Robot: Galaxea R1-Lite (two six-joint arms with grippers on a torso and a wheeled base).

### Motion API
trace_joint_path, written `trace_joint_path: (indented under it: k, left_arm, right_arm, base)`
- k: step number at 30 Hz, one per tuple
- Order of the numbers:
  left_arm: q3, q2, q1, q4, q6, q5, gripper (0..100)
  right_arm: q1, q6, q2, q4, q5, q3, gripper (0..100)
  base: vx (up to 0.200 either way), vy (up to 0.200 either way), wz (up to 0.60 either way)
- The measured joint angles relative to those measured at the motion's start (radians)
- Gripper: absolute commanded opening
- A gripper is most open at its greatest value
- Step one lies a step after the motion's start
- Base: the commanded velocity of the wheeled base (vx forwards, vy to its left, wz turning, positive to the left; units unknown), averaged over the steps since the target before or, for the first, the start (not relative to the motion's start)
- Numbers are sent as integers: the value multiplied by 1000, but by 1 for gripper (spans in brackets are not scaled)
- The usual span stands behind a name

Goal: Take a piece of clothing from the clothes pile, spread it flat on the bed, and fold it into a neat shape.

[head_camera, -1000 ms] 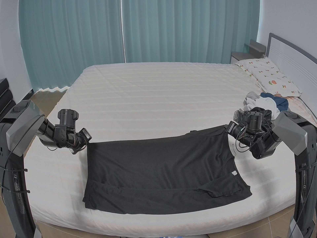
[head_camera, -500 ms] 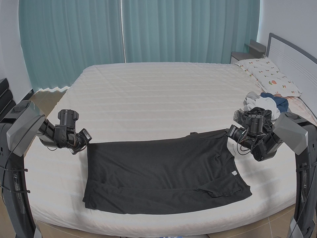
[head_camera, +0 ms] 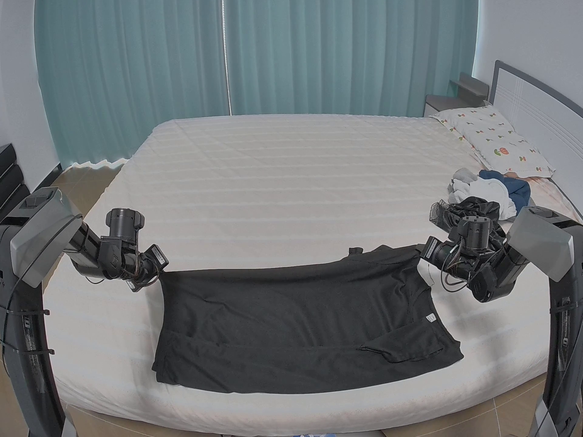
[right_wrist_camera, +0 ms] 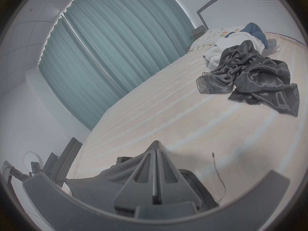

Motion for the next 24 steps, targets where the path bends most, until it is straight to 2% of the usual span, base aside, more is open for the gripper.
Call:
trace_joint_path:
  k: [10,24]
  left_arm:
    - [150,-16,0,-171,77,0,0]
    - [286,-69,0,-186,157,0,0]
  right_arm:
    - [-12,-5,-47,-4,58,102,0]
    - [-31,-39,-97,-4,128,246,0]
  base:
    - [0,0,0]
    - [0,0,0]
